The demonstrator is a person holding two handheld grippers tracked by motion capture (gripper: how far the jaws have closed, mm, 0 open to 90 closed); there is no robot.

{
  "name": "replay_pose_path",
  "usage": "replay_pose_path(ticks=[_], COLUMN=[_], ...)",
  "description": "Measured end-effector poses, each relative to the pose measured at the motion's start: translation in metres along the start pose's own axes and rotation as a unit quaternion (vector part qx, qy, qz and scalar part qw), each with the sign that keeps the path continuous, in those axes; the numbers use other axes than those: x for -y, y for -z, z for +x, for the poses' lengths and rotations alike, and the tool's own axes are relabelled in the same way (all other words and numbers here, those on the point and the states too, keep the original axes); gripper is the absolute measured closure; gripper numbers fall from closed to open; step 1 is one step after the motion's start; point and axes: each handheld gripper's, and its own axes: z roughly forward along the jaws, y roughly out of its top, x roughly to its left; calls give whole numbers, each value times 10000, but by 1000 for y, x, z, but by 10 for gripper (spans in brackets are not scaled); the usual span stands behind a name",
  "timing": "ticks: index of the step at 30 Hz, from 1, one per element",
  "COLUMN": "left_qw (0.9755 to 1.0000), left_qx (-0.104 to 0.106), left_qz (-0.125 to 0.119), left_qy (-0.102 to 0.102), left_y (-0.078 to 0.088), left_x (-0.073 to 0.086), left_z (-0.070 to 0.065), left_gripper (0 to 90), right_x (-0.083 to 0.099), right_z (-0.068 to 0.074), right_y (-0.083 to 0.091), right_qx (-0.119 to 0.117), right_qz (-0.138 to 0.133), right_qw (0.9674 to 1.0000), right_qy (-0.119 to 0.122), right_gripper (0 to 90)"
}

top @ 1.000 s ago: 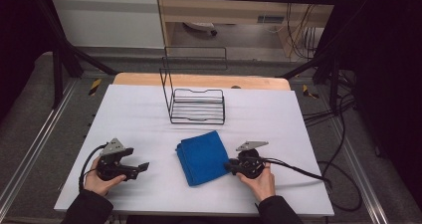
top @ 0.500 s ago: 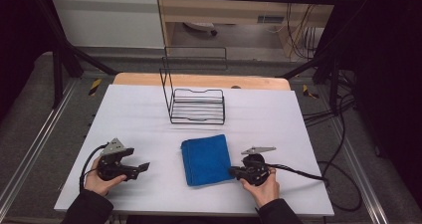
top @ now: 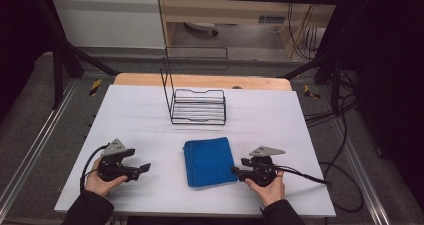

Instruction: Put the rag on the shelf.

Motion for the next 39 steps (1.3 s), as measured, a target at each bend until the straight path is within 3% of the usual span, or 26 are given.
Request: replay_pose_path(ticks=[1,5,11,14,19,29,39], left_qw=[10000,10000,9999,9999,9999,9998,9985], left_qx=[-1,-8,-99,-35,24,48,-299], left_qz=[5,29,132,141,104,147,454], left_qy=[9,30,-9,-43,-108,-146,60], left_y=[0,-3,-10,-14,-24,-58,-93], left_x=[0,-3,-16,-24,-42,-83,-94], left_z=[-1,-3,-12,-19,-33,-58,-59], left_gripper=[118,105,58,56,55,70,145], right_x=[0,-8,-19,-20,-15,-11,-7], right_z=[0,-9,-23,-26,-32,-34,-35], right_y=[0,0,-5,-4,1,10,11], right_qx=[0,-57,-58,-75,-131,-163,-140], right_qz=[0,-243,-182,-232,-315,-418,-379], right_qw=[10000,9992,9977,9974,9983,9978,9983], right_qy=[0,313,651,673,479,479,421], right_gripper=[404,245,96,86,60,34,36])
